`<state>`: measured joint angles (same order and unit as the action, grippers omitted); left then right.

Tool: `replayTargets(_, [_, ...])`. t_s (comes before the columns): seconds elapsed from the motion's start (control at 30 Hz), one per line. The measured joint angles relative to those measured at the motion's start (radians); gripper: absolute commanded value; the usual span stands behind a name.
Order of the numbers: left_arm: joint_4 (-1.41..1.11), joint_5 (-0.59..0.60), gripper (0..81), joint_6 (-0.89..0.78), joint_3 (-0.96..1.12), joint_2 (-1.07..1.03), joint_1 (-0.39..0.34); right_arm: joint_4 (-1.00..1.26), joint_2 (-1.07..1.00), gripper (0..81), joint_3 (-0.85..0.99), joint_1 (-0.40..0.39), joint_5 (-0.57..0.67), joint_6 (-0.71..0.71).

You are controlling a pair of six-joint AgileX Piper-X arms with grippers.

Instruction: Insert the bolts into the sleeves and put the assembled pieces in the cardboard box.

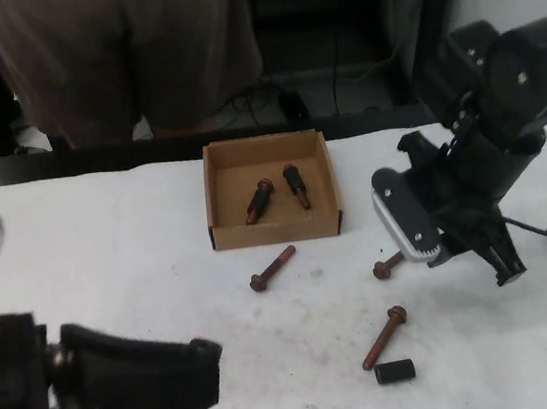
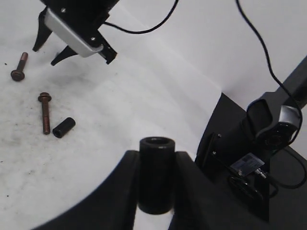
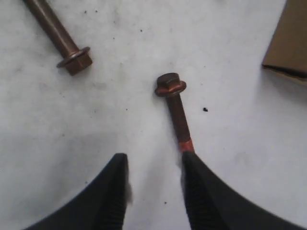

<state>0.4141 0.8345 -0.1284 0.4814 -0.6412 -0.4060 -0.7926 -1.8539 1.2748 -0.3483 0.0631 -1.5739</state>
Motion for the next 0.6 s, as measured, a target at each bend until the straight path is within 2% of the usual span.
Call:
replayTargets(0.27, [0.004,0.013,0.8,-0.002,-0.060,0.080,0.000,0.115,-0.036,35.4,0.000,0.000,-0.004,-0.044])
replayTargets(0.6, [0.009,0.013,0.8,-0.002,-0.081,0.080,0.000,0.126,-0.040,35.4,0.000,0.000,0.042,-0.048])
